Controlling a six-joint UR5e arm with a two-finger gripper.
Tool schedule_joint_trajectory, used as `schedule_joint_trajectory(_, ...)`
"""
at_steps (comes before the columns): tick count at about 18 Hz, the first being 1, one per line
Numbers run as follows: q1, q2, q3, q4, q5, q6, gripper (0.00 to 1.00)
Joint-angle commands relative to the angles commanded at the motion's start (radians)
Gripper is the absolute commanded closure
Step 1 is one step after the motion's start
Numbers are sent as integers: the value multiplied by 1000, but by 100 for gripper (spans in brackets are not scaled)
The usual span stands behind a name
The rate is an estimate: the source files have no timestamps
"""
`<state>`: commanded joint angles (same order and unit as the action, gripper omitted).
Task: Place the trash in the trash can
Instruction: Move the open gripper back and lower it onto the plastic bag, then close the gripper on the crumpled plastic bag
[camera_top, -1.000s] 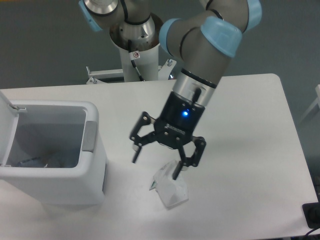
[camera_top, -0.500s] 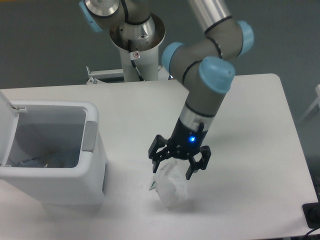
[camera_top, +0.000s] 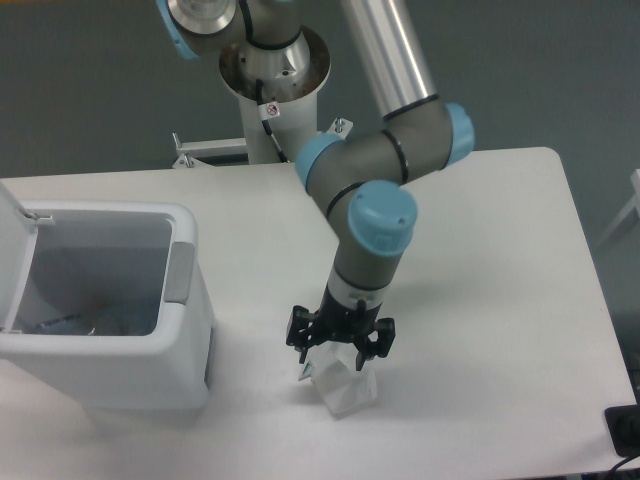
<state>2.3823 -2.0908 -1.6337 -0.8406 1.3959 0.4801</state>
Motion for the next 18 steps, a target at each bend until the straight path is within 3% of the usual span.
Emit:
schedule_joint_trajectory(3, -18, -24, 8, 0, 37, -23, 53)
schedule_joint_trajectory(6, -21, -26, 6, -2, 45, -51, 74)
schedule_joint_trajectory(7, -21, -25, 5, -2, 45, -52, 93)
schedule_joint_trajectory(8, -23, -25, 3, -2, 46, -52, 100)
schedule_joint_trajectory(16, -23, -14, 12, 3, 38, -52, 100)
schedule_joint_trajectory(18, -23, -14, 52, 5, 12, -118, 100)
